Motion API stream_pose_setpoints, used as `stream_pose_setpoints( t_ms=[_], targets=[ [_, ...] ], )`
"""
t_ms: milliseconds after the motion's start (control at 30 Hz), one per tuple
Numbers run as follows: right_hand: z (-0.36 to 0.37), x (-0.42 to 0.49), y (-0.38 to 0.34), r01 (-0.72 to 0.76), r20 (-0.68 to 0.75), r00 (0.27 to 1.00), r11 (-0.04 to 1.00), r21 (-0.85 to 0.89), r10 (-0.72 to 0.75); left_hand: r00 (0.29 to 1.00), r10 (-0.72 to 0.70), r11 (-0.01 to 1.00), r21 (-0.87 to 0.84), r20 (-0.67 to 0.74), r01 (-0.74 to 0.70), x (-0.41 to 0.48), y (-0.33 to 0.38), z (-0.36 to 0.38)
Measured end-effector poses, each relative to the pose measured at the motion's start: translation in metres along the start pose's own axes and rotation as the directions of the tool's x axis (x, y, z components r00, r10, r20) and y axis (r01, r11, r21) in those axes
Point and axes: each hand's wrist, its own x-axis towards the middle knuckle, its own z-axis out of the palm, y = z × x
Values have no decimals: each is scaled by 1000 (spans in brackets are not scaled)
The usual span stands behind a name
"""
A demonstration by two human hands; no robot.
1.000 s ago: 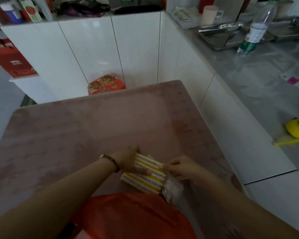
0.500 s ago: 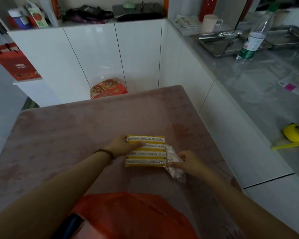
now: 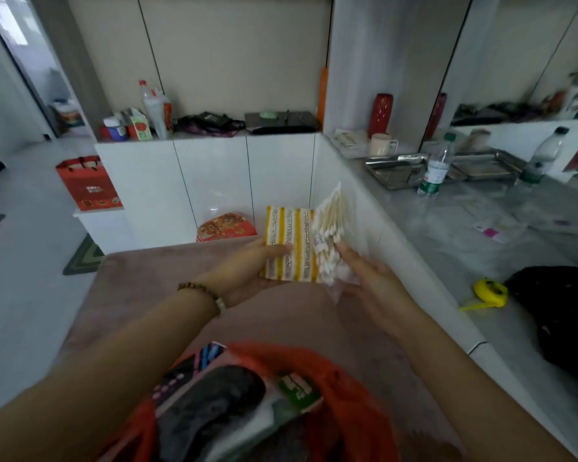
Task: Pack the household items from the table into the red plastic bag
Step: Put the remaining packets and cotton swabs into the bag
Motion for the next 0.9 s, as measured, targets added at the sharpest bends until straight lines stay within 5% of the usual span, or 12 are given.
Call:
stream_pose_setpoints(
  t_ms=[100,200,367,533,600,700,767,833,900],
  targets=[
    [22,-38,-10,87,38,996,980,-181,-81,998,19,993,-121,54,-12,-59,9,11],
    [45,-75,-7,148,75,989,939,-311,-131,994,102,995,-27,49,-101,-108,-6,23],
    [60,-136,11,126,215,975,922,-365,-48,984,117,990,-57,-135,-126,-166,-47,23],
    [42,-179,28,25,173,984,921,-388,46,968,132,985,-84,-212,-153,-208,-78,-1],
    [39,-195,39,-39,141,979,818,-573,145,963,172,984,-17,-206,-179,-224,-82,-2],
    [38,-204,63,-45,24,986,400,-915,165,959,201,979,6,-202,-204,-237,-83,-1],
    [35,-208,72,-80,-14,976,299,-951,218,959,203,979,20,-199,-203,-242,-83,1],
    [28,-212,69,-126,24,952,465,-876,304,958,210,978,62,-193,-201,-244,-86,1],
    [21,-219,55,-185,100,944,757,-627,314,957,217,974,110,-194,-199,-248,-87,2]
  ],
)
